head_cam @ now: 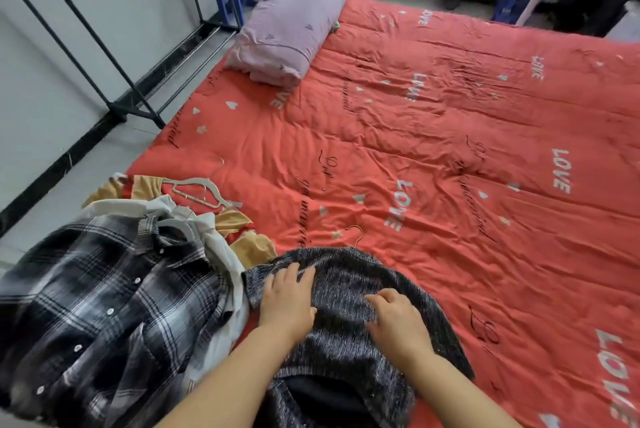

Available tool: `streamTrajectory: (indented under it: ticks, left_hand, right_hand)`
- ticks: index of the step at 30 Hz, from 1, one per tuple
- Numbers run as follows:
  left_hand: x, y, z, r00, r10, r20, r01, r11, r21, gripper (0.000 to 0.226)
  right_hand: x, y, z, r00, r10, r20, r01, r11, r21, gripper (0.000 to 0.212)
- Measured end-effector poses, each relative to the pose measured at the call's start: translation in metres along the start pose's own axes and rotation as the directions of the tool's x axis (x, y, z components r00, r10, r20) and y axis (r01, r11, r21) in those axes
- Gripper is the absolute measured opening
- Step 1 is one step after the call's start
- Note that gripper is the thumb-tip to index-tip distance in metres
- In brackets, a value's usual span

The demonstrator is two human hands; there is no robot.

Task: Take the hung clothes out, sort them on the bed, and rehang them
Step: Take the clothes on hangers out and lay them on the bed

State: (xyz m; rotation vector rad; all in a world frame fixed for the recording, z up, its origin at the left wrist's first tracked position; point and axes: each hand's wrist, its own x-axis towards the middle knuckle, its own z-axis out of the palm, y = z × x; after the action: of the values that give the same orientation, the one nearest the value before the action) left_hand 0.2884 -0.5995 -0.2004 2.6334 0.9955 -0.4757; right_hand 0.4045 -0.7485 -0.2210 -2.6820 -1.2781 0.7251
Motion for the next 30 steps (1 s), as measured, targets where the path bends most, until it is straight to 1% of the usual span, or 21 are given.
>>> streamTrajectory:
  ticks: [4,7,11,14,17,21,24,27,30]
  left_hand:
    - [-0.020,-0.019,-0.022,0.997,-0.028,-0.065,0.026,0.999,-0.030,0.065]
    - [-0.047,-0.047,-0.042,0.988,-0.087,-0.125,0.079,0.995,-0.065,0.064]
    - [-0.100,-0.110,-0.067,0.951,-0.229,-0.206,0.207,0.971,-0.122,0.060]
    - [-0.161,-0.168,-0.078,0.894,-0.364,-0.261,0.327,0.929,-0.176,0.063]
    - [-0.241,-0.230,-0.082,0.801,-0.493,-0.339,0.439,0.870,-0.225,0.063]
    - [-0.364,-0.307,-0.075,0.636,-0.662,-0.398,0.591,0.749,-0.301,0.063]
    - [-0.464,-0.356,-0.054,0.518,-0.752,-0.407,0.676,0.652,-0.345,0.062]
    - [-0.559,-0.395,-0.029,0.400,-0.829,-0.391,0.747,0.542,-0.385,0.061]
    - [-0.644,-0.423,-0.003,0.276,-0.895,-0.351,0.802,0.415,-0.428,0.058]
  right_hand:
    - [0.001,-0.036,-0.020,0.997,-0.078,-0.026,0.078,0.997,-0.011,0.048]
    - [0.002,-0.078,-0.036,0.983,-0.181,-0.035,0.179,0.983,-0.044,0.049]
    - [-0.007,-0.158,-0.050,0.942,-0.336,-0.025,0.330,0.935,-0.133,0.049]
    - [-0.026,-0.232,-0.052,0.885,-0.465,0.000,0.456,0.868,-0.197,0.048]
    - [-0.057,-0.318,-0.047,0.796,-0.604,0.030,0.591,0.766,-0.254,0.047]
    - [-0.119,-0.436,-0.023,0.632,-0.770,0.085,0.757,0.591,-0.279,0.046]
    - [-0.183,-0.523,0.008,0.496,-0.855,0.148,0.845,0.437,-0.309,0.052]
    - [-0.252,-0.601,0.045,0.346,-0.920,0.184,0.907,0.278,-0.316,0.049]
    - [-0.320,-0.665,0.082,0.204,-0.950,0.235,0.948,0.132,-0.288,0.049]
